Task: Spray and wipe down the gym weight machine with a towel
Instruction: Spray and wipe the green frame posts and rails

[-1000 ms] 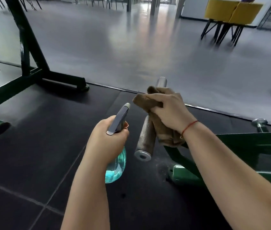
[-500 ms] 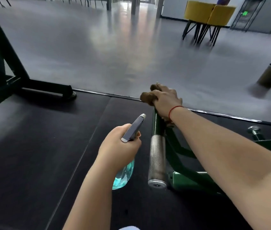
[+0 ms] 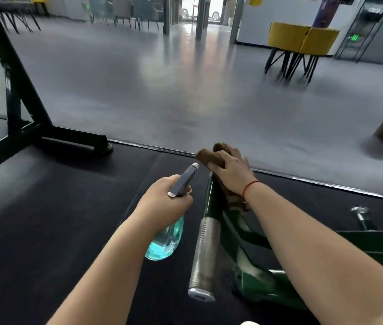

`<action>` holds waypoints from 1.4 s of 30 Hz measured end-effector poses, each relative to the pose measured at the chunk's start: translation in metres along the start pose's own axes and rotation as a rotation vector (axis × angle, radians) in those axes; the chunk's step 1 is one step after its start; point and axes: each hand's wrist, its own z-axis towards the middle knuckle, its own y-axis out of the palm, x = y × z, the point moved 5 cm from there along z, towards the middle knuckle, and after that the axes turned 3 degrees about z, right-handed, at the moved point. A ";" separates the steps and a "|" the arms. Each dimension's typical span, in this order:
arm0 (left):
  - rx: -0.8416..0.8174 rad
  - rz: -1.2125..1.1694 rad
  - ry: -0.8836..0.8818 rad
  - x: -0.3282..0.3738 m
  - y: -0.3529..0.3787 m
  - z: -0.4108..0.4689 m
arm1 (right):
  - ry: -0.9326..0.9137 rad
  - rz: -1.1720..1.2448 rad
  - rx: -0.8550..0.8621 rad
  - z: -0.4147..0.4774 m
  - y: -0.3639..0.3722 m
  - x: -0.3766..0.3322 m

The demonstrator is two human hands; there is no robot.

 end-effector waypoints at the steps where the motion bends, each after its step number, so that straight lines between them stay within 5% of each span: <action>1: 0.000 0.028 0.011 0.002 0.002 0.004 | -0.004 0.014 -0.005 0.012 -0.001 0.005; 13: -0.020 0.310 -0.083 0.016 0.035 0.058 | 0.068 0.597 0.157 0.039 -0.014 0.050; 17: -0.077 0.302 -0.133 0.012 0.040 0.057 | -0.005 0.534 0.259 0.037 -0.030 0.046; 22: -0.097 0.137 -0.083 0.013 0.034 0.046 | -0.184 0.020 -0.004 0.026 -0.009 0.010; 27: -0.120 0.109 -0.049 0.013 0.027 0.030 | -0.379 -0.223 -0.084 0.017 -0.010 -0.014; 34: -0.107 0.237 0.007 0.020 0.030 0.006 | -0.198 -0.402 -0.039 0.050 0.000 -0.020; 39: -0.045 0.409 -0.005 0.023 0.042 0.003 | -0.175 -0.373 0.107 0.030 0.005 -0.020; 42: -0.065 0.426 -0.038 0.022 0.047 0.004 | -0.183 0.076 0.223 0.006 0.007 0.006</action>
